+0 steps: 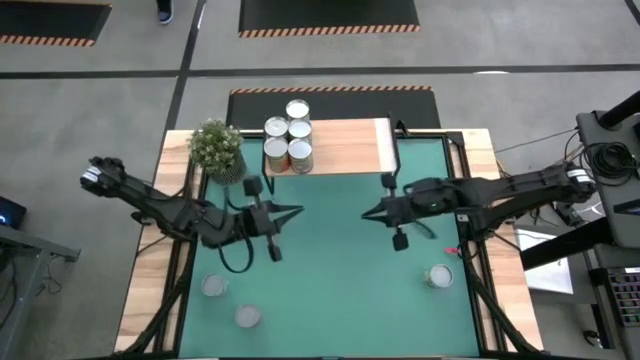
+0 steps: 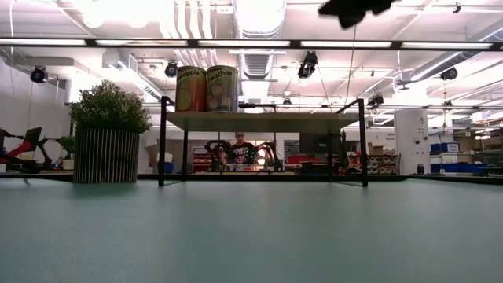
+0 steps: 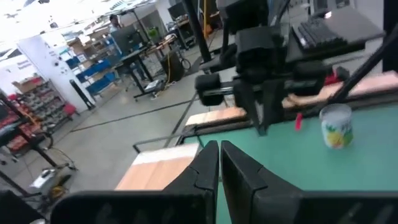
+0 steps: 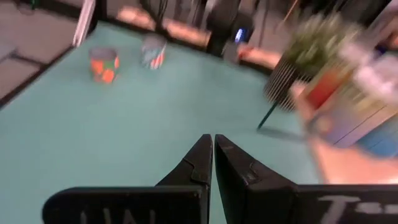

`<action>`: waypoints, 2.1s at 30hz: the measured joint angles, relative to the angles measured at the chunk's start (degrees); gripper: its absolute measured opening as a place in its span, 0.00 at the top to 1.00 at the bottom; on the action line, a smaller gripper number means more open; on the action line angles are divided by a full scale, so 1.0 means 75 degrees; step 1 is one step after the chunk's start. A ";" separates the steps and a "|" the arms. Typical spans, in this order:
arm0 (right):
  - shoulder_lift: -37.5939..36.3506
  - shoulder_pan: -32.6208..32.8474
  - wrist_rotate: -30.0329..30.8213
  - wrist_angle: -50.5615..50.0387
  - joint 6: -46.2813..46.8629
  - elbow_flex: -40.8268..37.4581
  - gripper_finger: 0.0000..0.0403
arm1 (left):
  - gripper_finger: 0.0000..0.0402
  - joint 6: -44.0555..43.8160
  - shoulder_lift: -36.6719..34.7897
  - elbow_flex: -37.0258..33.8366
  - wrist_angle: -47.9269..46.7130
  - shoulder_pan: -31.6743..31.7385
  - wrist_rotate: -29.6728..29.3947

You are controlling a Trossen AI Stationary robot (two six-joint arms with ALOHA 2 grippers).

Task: Pick and place cans onto a shelf
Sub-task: Put the small canned oranges on the shelf

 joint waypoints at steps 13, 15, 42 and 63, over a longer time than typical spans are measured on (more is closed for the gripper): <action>-0.1251 0.0061 -0.0004 0.0328 -0.1228 -0.0245 0.98 | 1.00 -0.3988 0.2736 0.5413 -0.8555 0.0070 0.2726; -0.1261 0.0061 -0.0001 0.0400 -0.1389 -0.0245 0.98 | 1.00 -0.4694 0.3164 0.5944 -0.9684 0.0054 0.3941; -0.1298 0.0076 -0.0040 0.0762 -0.1608 -0.0358 0.98 | 0.77 -1.2777 0.4802 0.4385 -0.9636 -0.2859 0.4873; -0.1298 0.0076 -0.0058 0.0385 -0.1572 -0.0358 0.98 | 0.26 -1.2753 0.5192 0.3382 -0.8849 -0.3432 0.5221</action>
